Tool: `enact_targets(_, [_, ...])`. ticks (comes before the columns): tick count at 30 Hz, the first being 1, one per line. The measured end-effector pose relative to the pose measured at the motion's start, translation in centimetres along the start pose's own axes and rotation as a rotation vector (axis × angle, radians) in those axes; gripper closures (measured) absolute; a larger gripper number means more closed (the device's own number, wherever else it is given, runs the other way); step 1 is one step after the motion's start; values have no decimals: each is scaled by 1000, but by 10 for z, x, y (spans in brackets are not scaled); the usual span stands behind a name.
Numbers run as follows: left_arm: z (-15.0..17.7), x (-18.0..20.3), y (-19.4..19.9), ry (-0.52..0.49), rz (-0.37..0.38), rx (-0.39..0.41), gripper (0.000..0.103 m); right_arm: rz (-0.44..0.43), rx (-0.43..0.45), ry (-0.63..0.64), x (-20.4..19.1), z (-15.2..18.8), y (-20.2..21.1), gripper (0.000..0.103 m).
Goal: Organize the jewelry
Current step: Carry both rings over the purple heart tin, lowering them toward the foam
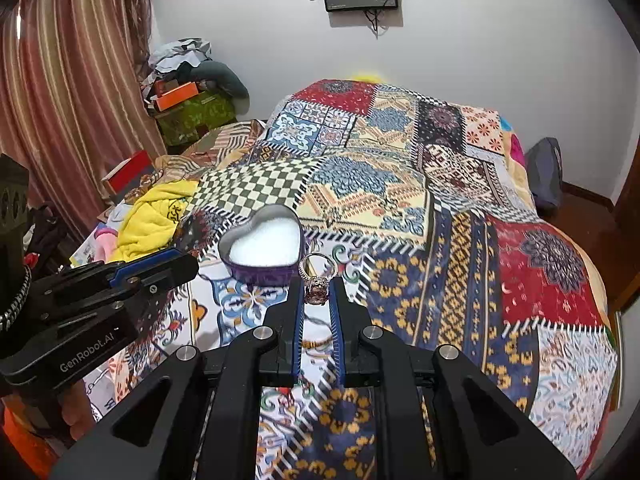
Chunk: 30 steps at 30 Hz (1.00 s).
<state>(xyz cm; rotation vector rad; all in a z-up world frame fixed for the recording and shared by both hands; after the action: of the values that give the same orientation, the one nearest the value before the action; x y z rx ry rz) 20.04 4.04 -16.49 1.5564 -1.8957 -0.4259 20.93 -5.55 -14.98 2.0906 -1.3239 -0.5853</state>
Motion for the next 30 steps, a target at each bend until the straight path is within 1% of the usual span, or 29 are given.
enact_targets(7, [-12, -14, -10, 5, -21, 14, 87, -16, 13, 8, -7, -16, -13, 92])
enact_targets(15, [-23, -36, -27, 7, -49, 13, 87, -50, 7, 36, -23, -29, -34, 92])
enact_targets(25, [-20, -63, -59, 9, -67, -44, 87, -83, -36, 72, -37, -32, -66, 92])
enact_targets(30, [-14, -68, -72, 18, -53, -76, 87, -93, -67, 90, -41, -29, -82, 92])
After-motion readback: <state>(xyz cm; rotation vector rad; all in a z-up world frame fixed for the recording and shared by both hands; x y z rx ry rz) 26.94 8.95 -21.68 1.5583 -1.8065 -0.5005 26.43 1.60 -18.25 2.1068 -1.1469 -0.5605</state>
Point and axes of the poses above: each gripper's, at about its wrist camera, not at the fingertips, and y roughly against the way its jaws point, x to its right, z to its underside, the point moved 8 cm from there along -y, roughly the way its jaws point, and after that the axes turned 7 degrees about z, right-handed, at the moved point
